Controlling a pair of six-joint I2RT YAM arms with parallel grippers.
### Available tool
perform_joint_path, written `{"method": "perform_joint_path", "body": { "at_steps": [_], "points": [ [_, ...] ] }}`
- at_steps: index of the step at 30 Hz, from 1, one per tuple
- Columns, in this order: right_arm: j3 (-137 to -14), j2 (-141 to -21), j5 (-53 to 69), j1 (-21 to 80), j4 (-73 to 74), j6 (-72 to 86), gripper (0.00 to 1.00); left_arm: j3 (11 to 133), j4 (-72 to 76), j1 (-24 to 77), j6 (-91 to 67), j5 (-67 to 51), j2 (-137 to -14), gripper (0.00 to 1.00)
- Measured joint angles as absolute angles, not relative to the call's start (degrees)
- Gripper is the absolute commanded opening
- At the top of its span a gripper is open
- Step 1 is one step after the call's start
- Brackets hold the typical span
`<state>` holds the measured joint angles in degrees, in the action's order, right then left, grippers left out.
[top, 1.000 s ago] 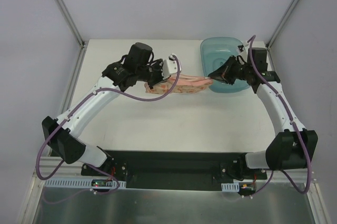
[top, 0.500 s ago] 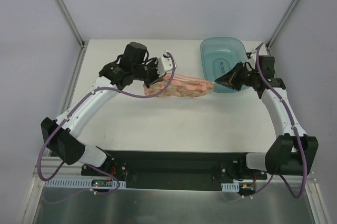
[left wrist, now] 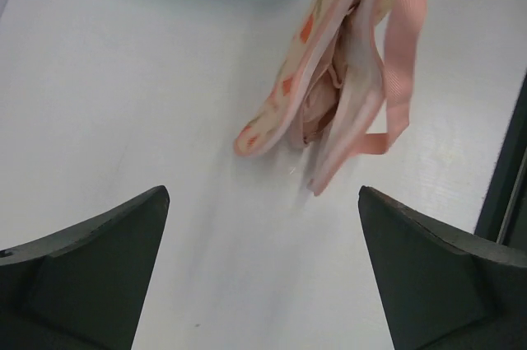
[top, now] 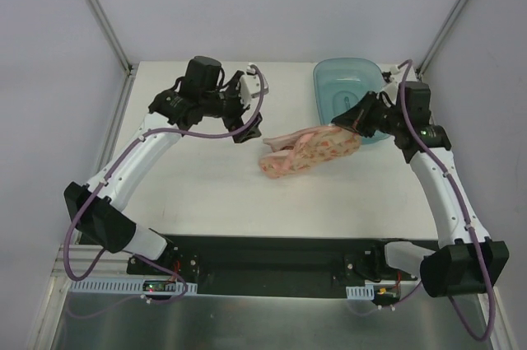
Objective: Unzip the laundry bag and remove the bra
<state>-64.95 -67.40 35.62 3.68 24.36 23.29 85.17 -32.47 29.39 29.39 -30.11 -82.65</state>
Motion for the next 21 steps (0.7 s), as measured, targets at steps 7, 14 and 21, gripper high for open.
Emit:
{"method": "perform_joint_path", "body": {
  "at_steps": [7,14,21],
  "points": [
    [-66.8,-68.5,32.0,12.9,24.5,21.9,0.01,91.8,-30.5,29.9,22.8,-39.7,-87.6,0.99],
    [-66.8,-69.0,29.8,15.0,25.8,21.7,0.01,92.2,-24.2,37.2,19.6,-36.9,-92.9,0.99],
    [-66.8,-69.3,28.7,15.2,26.4,21.8,0.01,91.9,-18.9,41.3,15.4,-34.9,-92.9,0.99]
  ]
}}
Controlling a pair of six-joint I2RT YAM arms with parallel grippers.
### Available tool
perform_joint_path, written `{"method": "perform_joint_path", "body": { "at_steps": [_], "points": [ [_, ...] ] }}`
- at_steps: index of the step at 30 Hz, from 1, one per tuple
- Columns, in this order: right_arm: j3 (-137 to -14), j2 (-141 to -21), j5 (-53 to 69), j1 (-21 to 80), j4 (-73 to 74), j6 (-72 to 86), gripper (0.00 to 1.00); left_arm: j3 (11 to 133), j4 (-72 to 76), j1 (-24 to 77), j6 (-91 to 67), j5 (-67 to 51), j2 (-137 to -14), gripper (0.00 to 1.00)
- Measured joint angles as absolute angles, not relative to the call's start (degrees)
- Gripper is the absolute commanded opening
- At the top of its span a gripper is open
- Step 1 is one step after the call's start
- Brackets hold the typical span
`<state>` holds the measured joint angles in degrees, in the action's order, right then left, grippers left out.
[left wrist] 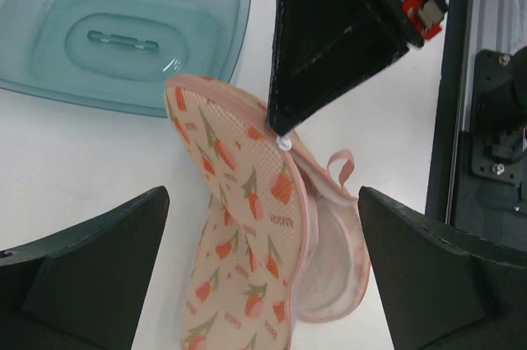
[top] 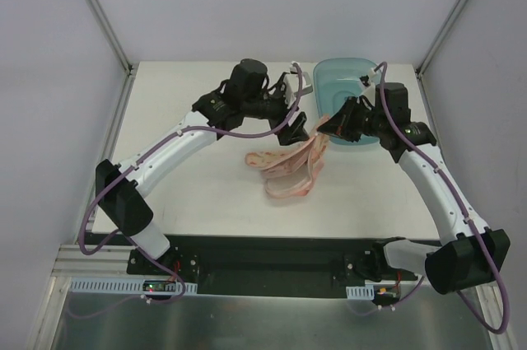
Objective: Unzip the laundry bag and remove the bra
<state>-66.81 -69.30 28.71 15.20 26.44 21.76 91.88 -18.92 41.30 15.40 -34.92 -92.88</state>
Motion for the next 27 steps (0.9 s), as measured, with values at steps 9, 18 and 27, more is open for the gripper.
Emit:
{"method": "perform_joint_path", "body": {
  "at_steps": [9,18,27],
  "points": [
    [-66.8,-70.1,27.9,15.4,26.4,21.8,0.01,79.2,-2.5,48.1,-1.8,-18.6,-90.3,0.99],
    [-66.9,-70.2,27.8,15.4,26.4,21.9,0.01,70.7,7.7,52.8,-10.1,-5.3,-88.9,0.86],
    [-66.9,-70.2,27.7,15.4,26.5,22.0,0.01,70.8,11.3,52.8,-11.6,-4.0,-89.5,0.55]
  ]
}}
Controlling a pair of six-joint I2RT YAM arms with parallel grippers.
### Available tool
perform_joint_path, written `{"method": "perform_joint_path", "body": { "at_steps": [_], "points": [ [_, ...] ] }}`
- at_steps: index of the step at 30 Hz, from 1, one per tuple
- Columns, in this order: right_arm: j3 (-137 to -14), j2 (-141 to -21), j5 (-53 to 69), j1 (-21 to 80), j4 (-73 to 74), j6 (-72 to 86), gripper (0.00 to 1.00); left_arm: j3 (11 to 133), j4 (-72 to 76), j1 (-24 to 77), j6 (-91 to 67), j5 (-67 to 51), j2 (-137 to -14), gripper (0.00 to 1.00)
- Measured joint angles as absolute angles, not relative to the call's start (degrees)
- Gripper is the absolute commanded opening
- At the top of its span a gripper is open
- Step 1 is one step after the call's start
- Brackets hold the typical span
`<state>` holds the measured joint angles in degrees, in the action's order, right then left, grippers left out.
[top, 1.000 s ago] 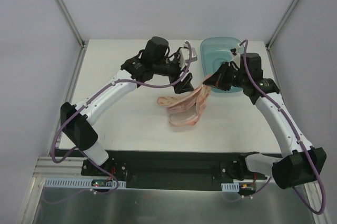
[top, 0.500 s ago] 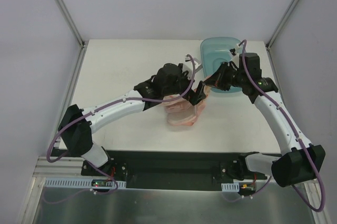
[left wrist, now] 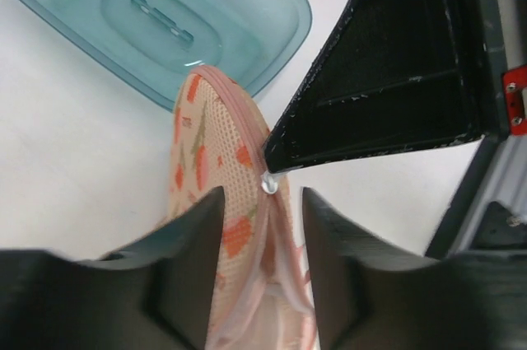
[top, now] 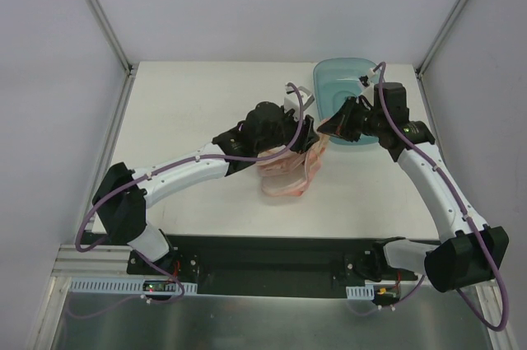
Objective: Unzip the laundry bag and remove the bra
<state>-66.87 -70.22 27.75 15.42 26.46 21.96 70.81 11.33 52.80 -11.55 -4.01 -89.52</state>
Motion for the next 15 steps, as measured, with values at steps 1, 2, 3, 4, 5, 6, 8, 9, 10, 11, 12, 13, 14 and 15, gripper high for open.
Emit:
{"method": "perform_joint_path", "body": {
  "at_steps": [1,2,3,4,5,6,8,9,10,11,12,13,14,15],
  "points": [
    [-66.9,-70.2,27.7,15.4,26.5,22.0,0.01,70.8,11.3,52.8,-11.6,-4.2,-89.6,0.62],
    [-66.9,-70.2,27.7,15.4,26.5,22.0,0.01,70.8,11.3,52.8,-11.7,-4.4,-89.6,0.70],
    [-66.9,-70.2,27.7,15.4,26.5,22.0,0.01,70.8,11.3,52.8,-11.7,-4.5,-89.6,0.71],
    [-66.9,-70.2,27.7,15.4,26.5,22.0,0.01,70.8,11.3,52.8,-11.9,-4.6,-89.6,0.74],
    [-66.9,-70.2,27.8,15.4,26.5,22.0,0.01,70.8,11.3,52.8,-12.0,-5.0,-89.6,0.74],
    [-66.9,-70.2,27.7,15.4,26.4,22.0,0.01,70.8,11.3,52.8,-12.2,-5.4,-89.6,0.74],
    [-66.9,-70.2,27.7,15.4,26.5,22.0,0.01,70.8,11.3,52.8,-12.4,-5.8,-89.6,0.72],
    [-66.9,-70.2,27.7,15.4,26.4,22.0,0.01,70.8,11.3,52.8,-12.4,-6.0,-89.6,0.70],
    [-66.9,-70.2,27.8,15.4,26.4,22.0,0.01,70.8,11.3,52.8,-12.5,-6.0,-89.6,0.69],
    [-66.9,-70.2,27.8,15.4,26.4,22.0,0.01,70.8,11.3,52.8,-12.6,-6.2,-89.6,0.68],
    [-66.9,-70.2,27.8,15.4,26.4,22.0,0.01,70.8,11.3,52.8,-12.7,-6.3,-89.6,0.67],
    [-66.9,-70.2,27.7,15.4,26.4,22.0,0.01,70.7,11.4,52.8,-12.7,-6.5,-89.6,0.64],
    [-67.0,-70.2,27.8,15.4,26.4,22.0,0.01,70.7,11.3,52.8,-12.8,-6.7,-89.6,0.60],
    [-67.1,-70.2,27.7,15.4,26.5,22.0,0.01,70.5,11.3,52.8,-12.9,-6.9,-89.7,0.58]
  ]
}}
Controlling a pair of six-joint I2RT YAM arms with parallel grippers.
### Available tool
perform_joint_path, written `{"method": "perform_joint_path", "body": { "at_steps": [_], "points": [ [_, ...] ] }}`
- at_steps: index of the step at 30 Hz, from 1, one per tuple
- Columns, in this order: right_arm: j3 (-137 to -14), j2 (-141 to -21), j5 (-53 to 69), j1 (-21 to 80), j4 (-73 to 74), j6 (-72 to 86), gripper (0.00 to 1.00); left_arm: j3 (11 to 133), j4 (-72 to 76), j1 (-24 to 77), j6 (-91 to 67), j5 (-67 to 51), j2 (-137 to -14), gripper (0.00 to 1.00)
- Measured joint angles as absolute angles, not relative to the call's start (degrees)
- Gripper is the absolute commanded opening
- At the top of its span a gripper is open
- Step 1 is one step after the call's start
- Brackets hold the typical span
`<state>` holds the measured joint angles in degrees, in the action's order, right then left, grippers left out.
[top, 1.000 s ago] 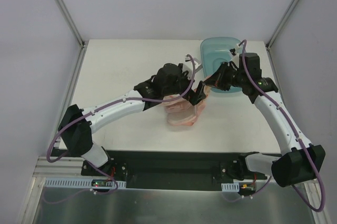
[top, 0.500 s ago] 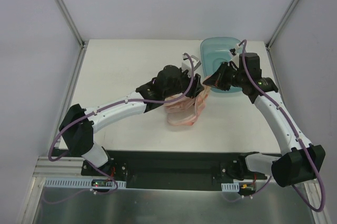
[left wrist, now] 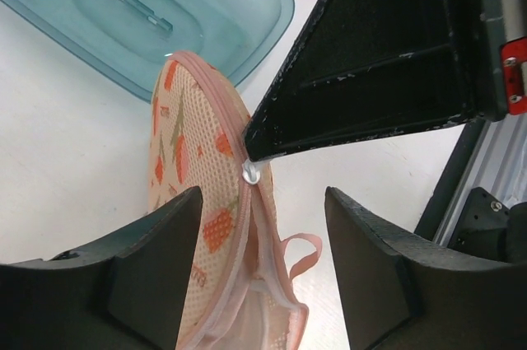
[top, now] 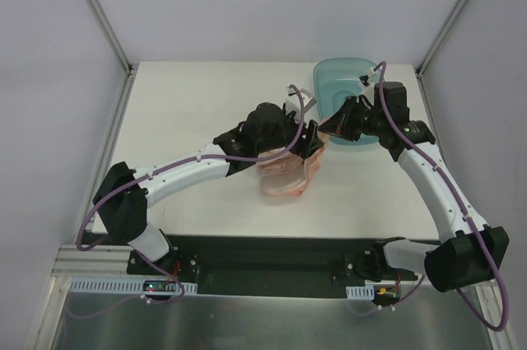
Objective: Unzip the laundry bag and remove the bra
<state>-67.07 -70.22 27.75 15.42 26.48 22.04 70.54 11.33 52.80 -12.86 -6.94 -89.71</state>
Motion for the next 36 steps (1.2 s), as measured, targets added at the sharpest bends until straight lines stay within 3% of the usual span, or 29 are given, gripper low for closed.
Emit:
{"method": "perform_joint_path", "body": {
  "at_steps": [1,3,4,6,15,25,36],
  "points": [
    [-67.2,-70.2,27.7,15.4,26.5,22.0,0.01,70.4,11.3,52.8,-13.0,-7.0,-89.9,0.49],
    [-67.4,-70.2,27.8,15.4,26.5,22.1,0.01,70.3,11.3,52.8,-13.2,-7.1,-90.3,0.42],
    [-67.6,-70.2,27.8,15.4,26.4,22.1,0.01,70.3,11.3,52.8,-13.0,-7.2,-90.6,0.23],
    [-67.7,-70.2,27.8,15.4,26.5,22.1,0.01,70.3,11.2,52.8,-13.1,-7.4,-91.0,0.00],
    [-67.9,-70.6,27.8,14.7,27.2,22.2,0.01,68.3,11.2,52.8,-12.3,-7.4,-89.8,0.00],
    [-66.3,-75.9,29.4,7.3,25.3,22.5,0.01,59.3,9.0,52.4,-10.4,-5.4,-76.6,0.00],
    [-63.4,-81.8,30.9,9.4,21.7,23.3,0.01,57.7,6.6,50.4,-9.7,-3.4,-69.9,0.00]
  ]
}}
